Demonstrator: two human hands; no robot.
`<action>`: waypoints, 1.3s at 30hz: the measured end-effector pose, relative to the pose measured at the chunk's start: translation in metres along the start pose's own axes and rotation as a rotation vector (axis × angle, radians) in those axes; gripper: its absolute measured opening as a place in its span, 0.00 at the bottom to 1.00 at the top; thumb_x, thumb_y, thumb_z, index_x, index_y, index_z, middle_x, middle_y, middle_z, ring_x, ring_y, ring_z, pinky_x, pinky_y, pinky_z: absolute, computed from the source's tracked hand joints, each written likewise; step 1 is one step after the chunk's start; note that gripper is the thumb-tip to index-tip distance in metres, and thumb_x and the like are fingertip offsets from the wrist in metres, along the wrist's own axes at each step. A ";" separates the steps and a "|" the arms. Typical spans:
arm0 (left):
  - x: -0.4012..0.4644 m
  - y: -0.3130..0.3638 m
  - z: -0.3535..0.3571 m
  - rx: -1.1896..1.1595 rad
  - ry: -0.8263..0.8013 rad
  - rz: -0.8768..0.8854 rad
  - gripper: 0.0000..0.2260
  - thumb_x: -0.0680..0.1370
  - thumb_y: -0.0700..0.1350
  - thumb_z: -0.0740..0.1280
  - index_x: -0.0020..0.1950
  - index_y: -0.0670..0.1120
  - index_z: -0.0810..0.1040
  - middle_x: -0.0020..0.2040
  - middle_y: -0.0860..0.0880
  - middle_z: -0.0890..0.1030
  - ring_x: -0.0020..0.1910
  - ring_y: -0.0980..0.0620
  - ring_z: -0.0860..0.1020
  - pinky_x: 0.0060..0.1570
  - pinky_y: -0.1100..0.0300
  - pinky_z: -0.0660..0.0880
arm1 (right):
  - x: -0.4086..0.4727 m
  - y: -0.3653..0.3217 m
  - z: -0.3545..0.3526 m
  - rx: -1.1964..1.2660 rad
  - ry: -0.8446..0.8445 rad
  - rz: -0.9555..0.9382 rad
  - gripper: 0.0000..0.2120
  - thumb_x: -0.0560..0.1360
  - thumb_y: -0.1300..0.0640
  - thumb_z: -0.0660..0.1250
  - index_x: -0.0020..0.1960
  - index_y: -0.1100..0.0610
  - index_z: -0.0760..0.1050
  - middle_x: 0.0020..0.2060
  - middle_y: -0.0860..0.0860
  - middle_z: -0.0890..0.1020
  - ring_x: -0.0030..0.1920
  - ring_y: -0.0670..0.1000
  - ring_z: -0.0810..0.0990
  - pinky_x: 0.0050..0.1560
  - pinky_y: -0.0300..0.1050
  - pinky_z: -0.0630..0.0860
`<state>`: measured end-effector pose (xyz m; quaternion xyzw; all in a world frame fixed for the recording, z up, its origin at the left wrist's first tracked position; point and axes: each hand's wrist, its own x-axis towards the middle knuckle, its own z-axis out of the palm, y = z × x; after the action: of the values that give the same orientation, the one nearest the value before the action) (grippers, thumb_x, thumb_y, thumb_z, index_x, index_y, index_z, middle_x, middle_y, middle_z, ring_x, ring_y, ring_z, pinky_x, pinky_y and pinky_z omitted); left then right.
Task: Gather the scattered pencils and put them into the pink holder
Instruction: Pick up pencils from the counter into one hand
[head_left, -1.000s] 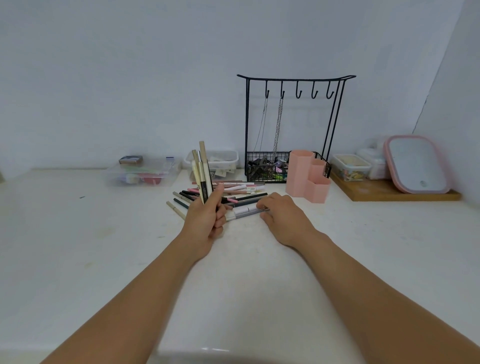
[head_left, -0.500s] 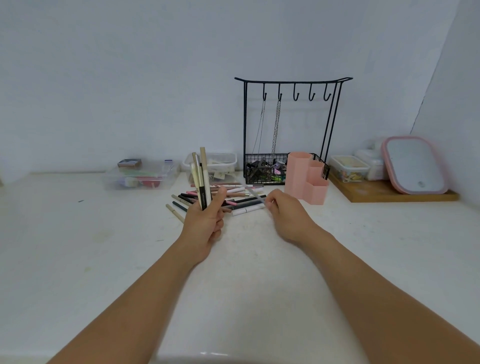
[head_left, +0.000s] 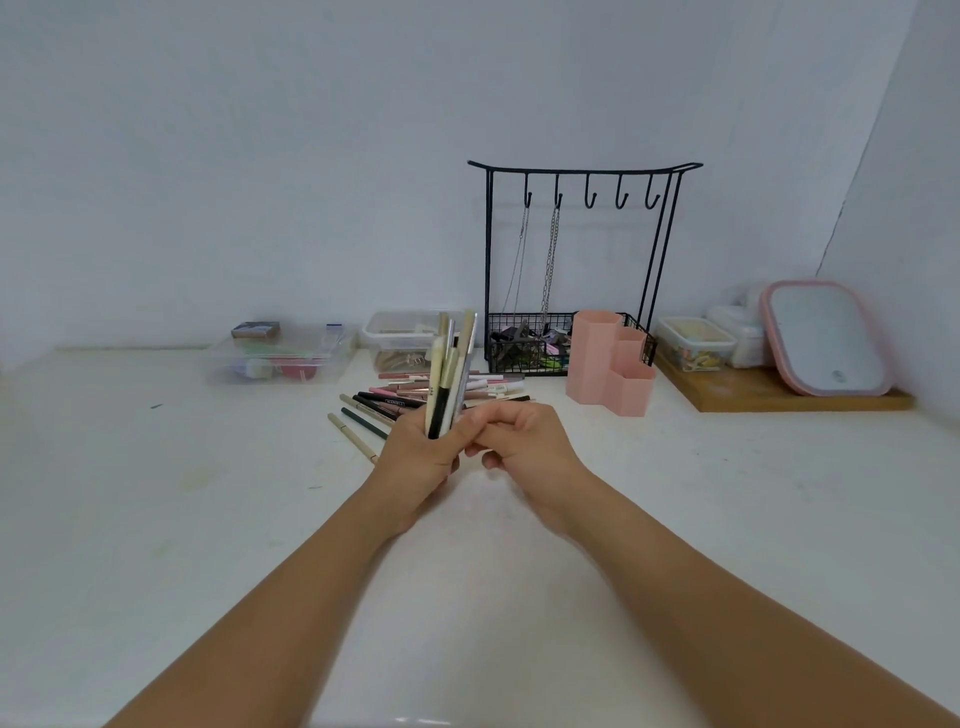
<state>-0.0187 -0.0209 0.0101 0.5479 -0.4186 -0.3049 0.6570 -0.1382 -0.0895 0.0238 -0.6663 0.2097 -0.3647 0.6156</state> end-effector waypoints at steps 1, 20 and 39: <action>0.000 -0.001 0.000 0.026 -0.024 0.006 0.18 0.67 0.58 0.73 0.40 0.43 0.78 0.29 0.50 0.75 0.26 0.54 0.68 0.23 0.67 0.64 | -0.001 0.000 0.000 -0.021 0.006 -0.028 0.09 0.74 0.72 0.66 0.44 0.63 0.83 0.34 0.53 0.83 0.32 0.44 0.78 0.33 0.36 0.70; 0.005 0.003 -0.004 -0.150 0.150 -0.199 0.21 0.81 0.56 0.67 0.33 0.50 0.64 0.26 0.52 0.61 0.23 0.55 0.59 0.23 0.63 0.53 | 0.030 0.038 -0.063 -1.175 -0.092 -0.022 0.24 0.83 0.55 0.55 0.78 0.50 0.59 0.72 0.55 0.71 0.72 0.57 0.64 0.69 0.52 0.66; 0.003 0.003 -0.003 -0.119 0.086 -0.126 0.18 0.63 0.53 0.80 0.42 0.46 0.76 0.27 0.52 0.67 0.21 0.56 0.62 0.20 0.65 0.59 | 0.024 0.003 -0.036 -0.473 0.081 -0.162 0.03 0.79 0.60 0.67 0.48 0.60 0.78 0.34 0.50 0.77 0.32 0.47 0.75 0.35 0.41 0.76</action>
<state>-0.0148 -0.0219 0.0132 0.5457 -0.3360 -0.3463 0.6852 -0.1490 -0.1316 0.0260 -0.7914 0.2599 -0.3798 0.4024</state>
